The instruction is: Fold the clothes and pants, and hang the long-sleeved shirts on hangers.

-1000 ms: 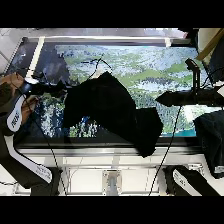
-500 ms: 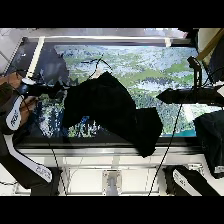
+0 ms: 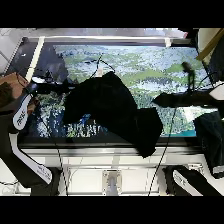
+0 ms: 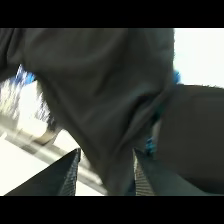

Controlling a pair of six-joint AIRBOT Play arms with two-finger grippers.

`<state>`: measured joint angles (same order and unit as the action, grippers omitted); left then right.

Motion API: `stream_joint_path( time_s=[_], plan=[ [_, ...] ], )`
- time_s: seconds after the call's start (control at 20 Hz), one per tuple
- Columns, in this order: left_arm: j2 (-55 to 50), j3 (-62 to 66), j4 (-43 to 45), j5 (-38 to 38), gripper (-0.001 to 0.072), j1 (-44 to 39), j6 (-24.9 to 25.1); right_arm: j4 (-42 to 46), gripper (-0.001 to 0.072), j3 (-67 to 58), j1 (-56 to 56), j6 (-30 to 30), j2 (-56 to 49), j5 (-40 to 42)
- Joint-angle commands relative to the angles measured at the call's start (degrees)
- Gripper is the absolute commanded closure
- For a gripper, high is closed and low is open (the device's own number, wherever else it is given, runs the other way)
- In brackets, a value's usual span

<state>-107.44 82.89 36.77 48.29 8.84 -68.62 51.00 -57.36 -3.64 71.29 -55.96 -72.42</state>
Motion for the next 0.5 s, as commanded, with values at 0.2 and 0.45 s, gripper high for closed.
stream_joint_path(
  time_s=[0.2, 0.45],
  plan=[
    [9.8, 0.2, 0.9, 4.7, 0.0687, 2.1, 0.7, -3.7, 0.0232, 6.3, 13.0, -3.5, -17.1, 16.5],
    [17.2, 0.2, 2.2, 5.6, 0.0687, 5.5, 1.5, 2.0, 0.0233, 3.2, -3.6, -1.7, -17.8, 13.4]
  ],
)
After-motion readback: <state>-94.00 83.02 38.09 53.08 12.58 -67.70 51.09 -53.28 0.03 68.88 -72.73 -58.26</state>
